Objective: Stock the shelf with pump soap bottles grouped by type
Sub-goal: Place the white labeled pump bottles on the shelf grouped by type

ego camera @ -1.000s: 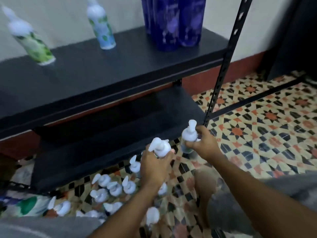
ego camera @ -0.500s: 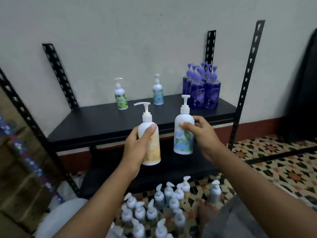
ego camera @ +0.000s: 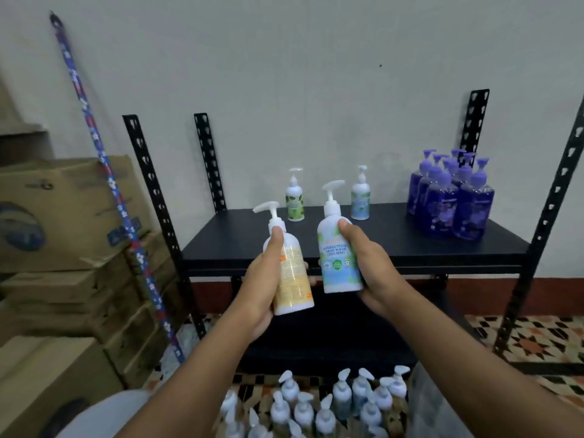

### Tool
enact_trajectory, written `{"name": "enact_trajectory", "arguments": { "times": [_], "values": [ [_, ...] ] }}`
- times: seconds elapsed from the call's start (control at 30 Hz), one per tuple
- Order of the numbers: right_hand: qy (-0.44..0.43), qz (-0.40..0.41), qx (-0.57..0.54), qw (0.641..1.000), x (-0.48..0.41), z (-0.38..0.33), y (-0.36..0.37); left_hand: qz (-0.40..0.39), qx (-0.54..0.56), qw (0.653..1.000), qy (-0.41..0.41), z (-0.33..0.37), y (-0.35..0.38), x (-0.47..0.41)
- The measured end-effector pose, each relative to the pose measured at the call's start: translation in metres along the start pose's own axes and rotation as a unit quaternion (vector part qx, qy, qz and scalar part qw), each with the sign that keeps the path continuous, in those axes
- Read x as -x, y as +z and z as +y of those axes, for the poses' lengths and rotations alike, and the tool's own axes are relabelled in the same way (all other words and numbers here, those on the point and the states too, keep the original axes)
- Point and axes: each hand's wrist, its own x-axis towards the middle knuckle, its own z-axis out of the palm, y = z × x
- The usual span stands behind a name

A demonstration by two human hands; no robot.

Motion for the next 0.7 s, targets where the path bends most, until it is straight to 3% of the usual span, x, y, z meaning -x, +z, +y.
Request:
{"name": "enact_trajectory", "arguments": {
  "times": [0.2,0.4,0.7],
  "values": [
    [0.012,-0.037,-0.015,0.999,-0.008,0.012,0.025,-0.021,0.033,0.999,-0.018,0.009,-0.031,0.005],
    [-0.005,-0.060,-0.040,0.997,-0.009,0.009,0.040,0.059,-0.104,0.992,0.050,0.014,-0.048,0.006],
    [0.042,-0.078,-0.034,0.995,-0.002,0.008,0.033,0.059,-0.014,0.995,0.076,0.008,-0.032,0.000]
  ]
}}
